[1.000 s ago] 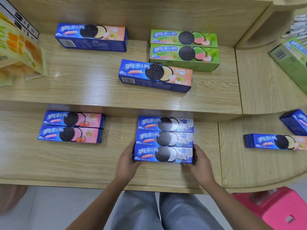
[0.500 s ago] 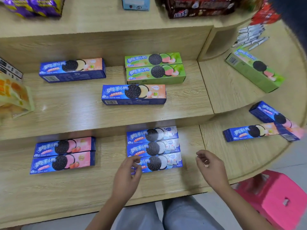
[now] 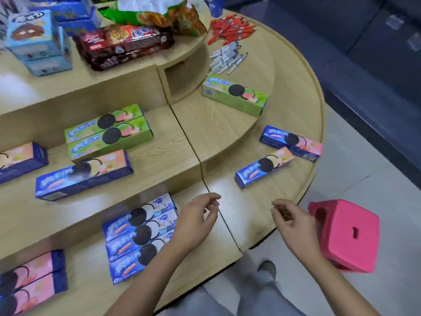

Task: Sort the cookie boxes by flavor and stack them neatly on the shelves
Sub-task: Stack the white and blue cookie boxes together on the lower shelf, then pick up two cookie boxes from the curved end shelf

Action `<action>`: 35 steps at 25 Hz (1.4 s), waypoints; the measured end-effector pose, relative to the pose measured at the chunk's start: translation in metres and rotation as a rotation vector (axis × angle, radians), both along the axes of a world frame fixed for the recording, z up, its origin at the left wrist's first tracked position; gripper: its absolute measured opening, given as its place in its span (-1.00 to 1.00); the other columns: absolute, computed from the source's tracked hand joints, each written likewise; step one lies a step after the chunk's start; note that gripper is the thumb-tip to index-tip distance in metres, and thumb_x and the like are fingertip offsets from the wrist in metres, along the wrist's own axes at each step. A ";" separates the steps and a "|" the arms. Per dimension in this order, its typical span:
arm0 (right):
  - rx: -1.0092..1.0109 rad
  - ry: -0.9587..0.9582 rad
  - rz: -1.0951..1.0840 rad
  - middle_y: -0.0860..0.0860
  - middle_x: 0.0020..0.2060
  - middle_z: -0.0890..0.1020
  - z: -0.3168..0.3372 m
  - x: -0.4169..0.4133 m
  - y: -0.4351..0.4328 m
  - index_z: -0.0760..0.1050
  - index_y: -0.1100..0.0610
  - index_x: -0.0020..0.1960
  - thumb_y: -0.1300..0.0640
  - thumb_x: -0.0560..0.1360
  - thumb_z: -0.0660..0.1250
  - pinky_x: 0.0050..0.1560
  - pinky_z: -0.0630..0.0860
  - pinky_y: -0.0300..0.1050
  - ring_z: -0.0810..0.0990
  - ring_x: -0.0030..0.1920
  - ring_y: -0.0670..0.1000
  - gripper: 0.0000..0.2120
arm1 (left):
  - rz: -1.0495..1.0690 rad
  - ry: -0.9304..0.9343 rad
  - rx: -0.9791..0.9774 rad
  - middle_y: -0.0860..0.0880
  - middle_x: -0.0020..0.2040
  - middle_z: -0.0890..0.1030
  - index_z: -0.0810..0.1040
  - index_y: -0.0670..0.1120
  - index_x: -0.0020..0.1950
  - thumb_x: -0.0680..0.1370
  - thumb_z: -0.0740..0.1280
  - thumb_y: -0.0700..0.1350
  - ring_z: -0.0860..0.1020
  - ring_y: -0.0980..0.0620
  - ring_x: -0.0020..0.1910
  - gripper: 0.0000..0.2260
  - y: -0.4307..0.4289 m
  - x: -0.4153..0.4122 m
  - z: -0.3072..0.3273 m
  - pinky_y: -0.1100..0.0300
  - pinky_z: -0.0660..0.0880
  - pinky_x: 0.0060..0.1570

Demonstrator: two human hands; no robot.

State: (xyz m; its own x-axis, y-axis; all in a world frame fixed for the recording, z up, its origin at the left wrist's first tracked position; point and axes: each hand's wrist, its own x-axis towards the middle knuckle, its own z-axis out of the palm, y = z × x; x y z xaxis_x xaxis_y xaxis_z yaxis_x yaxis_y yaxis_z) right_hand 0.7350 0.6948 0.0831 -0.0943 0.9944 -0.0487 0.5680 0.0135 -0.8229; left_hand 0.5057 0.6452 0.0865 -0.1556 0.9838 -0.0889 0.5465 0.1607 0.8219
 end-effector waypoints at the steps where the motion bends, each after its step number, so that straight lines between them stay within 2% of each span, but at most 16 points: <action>1: -0.011 -0.003 -0.009 -0.05 -0.32 0.63 -0.001 0.022 0.008 0.54 0.01 -0.11 0.31 0.41 0.36 -0.29 0.42 -0.40 0.55 -0.24 -0.16 -0.80 | -0.008 -0.009 0.004 0.12 -0.12 0.60 0.51 0.07 0.08 0.48 0.22 -0.08 0.53 0.18 -0.13 -0.80 0.016 0.024 -0.002 0.28 0.45 -0.11; 3: -0.031 -0.028 -0.016 -0.01 -0.27 0.64 -0.003 0.066 0.023 0.56 0.06 -0.08 0.30 0.41 0.35 -0.29 0.42 -0.42 0.55 -0.21 -0.16 -0.83 | -0.027 -0.033 -0.011 0.13 -0.10 0.60 0.51 0.07 0.08 0.49 0.25 -0.15 0.52 0.19 -0.13 -0.79 0.046 0.071 -0.005 0.29 0.46 -0.10; 5: -0.037 -0.057 -0.004 0.01 -0.23 0.64 -0.001 0.103 0.038 0.57 0.09 -0.04 0.28 0.42 0.34 -0.23 0.48 -0.31 0.57 -0.20 -0.09 -0.84 | -0.049 -0.046 -0.026 0.12 -0.09 0.60 0.51 0.05 0.09 0.49 0.27 -0.20 0.52 0.19 -0.12 -0.77 0.068 0.112 -0.010 0.27 0.46 -0.10; 8: -0.043 -0.077 -0.019 0.03 -0.21 0.65 0.000 0.146 0.069 0.57 0.10 -0.02 0.27 0.42 0.33 -0.15 0.54 -0.09 0.60 -0.22 0.01 -0.82 | -0.067 -0.078 -0.084 0.15 -0.08 0.61 0.51 0.07 0.10 0.48 0.26 -0.19 0.55 0.17 -0.12 -0.76 0.082 0.158 -0.021 0.22 0.49 -0.08; 11: -0.068 -0.100 0.006 0.04 -0.21 0.66 -0.002 0.168 0.102 0.56 0.08 -0.01 0.26 0.41 0.33 -0.15 0.57 -0.02 0.61 -0.21 0.05 -0.81 | -0.068 -0.056 -0.156 0.18 -0.07 0.61 0.52 0.08 0.09 0.51 0.25 -0.12 0.55 0.22 -0.10 -0.80 0.082 0.180 -0.040 0.16 0.52 -0.06; 16: -0.091 -0.161 0.135 0.00 -0.23 0.64 -0.010 0.170 0.181 0.56 0.08 0.01 0.23 0.41 0.32 -0.13 0.52 -0.14 0.60 -0.22 0.02 -0.81 | -0.023 0.019 -0.237 0.10 0.00 0.62 0.51 0.06 0.12 0.53 0.26 -0.13 0.55 0.18 -0.08 -0.80 0.110 0.176 -0.071 0.08 0.53 -0.04; 19: -0.099 -0.230 0.248 0.03 -0.18 0.63 -0.017 0.158 0.238 0.54 0.12 0.05 0.24 0.40 0.32 -0.09 0.51 -0.12 0.58 -0.20 0.02 -0.77 | 0.072 0.031 -0.244 0.07 0.04 0.61 0.49 0.06 0.13 0.50 0.25 -0.12 0.55 0.12 -0.03 -0.77 0.147 0.163 -0.080 0.09 0.50 -0.04; 22: -0.109 -0.349 0.388 0.11 -0.02 0.61 -0.029 0.142 0.286 0.50 0.14 0.11 0.23 0.38 0.33 0.00 0.48 -0.08 0.57 -0.05 0.10 -0.70 | 0.064 0.123 -0.164 0.08 0.06 0.57 0.47 0.07 0.12 0.38 0.28 -0.16 0.50 0.08 0.02 -0.67 0.182 0.147 -0.083 0.17 0.42 -0.02; 24: -0.091 -0.435 0.492 0.13 0.06 0.58 -0.042 0.130 0.313 0.47 0.14 0.15 0.19 0.36 0.36 0.08 0.44 -0.05 0.52 0.06 0.15 -0.65 | 0.031 0.239 -0.142 0.05 0.08 0.56 0.46 0.05 0.13 0.31 0.35 -0.10 0.49 0.03 0.04 -0.61 0.201 0.131 -0.090 0.11 0.43 0.03; 26: -0.080 -0.529 0.576 0.15 0.07 0.56 -0.055 0.118 0.334 0.43 0.13 0.18 0.11 0.34 0.41 0.09 0.44 0.03 0.48 0.08 0.21 -0.57 | -0.002 0.324 -0.221 -0.01 0.09 0.55 0.42 0.03 0.18 0.26 0.37 0.04 0.50 -0.05 0.06 -0.50 0.212 0.119 -0.098 0.01 0.46 0.03; 28: -0.102 -0.650 0.638 0.15 0.09 0.53 -0.068 0.108 0.349 0.38 0.12 0.21 0.01 0.31 0.42 0.06 0.44 0.11 0.44 0.10 0.24 -0.47 | -0.056 0.390 -0.308 -0.02 0.10 0.54 0.38 0.03 0.22 0.22 0.36 0.10 0.50 -0.09 0.09 -0.42 0.214 0.112 -0.104 0.00 0.44 0.05; 32: -0.213 -0.766 0.704 0.10 0.09 0.51 -0.089 0.100 0.362 0.34 0.07 0.19 -0.07 0.26 0.39 0.01 0.42 0.09 0.41 0.12 0.21 -0.45 | -0.019 0.479 -0.437 -0.03 0.15 0.52 0.38 0.02 0.25 0.21 0.44 -0.01 0.46 -0.08 0.14 -0.38 0.212 0.111 -0.108 0.01 0.36 0.08; 35: -0.172 -0.777 0.813 0.13 0.06 0.53 -0.098 0.100 0.365 0.33 0.12 0.21 -0.03 0.26 0.39 -0.03 0.43 0.07 0.45 0.10 0.21 -0.42 | 0.071 0.447 -0.478 -0.03 0.12 0.54 0.41 0.03 0.21 0.22 0.44 -0.08 0.50 -0.09 0.10 -0.43 0.208 0.116 -0.113 0.02 0.37 0.01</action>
State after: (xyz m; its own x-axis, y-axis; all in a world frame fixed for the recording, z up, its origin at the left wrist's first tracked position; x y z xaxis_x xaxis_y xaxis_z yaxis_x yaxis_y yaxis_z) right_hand 0.8353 1.0602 -0.0151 -0.5933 0.6266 -0.5054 0.7994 0.5323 -0.2785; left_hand 0.6219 0.8530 -0.0262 -0.3418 0.8380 -0.4255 0.7933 0.4999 0.3474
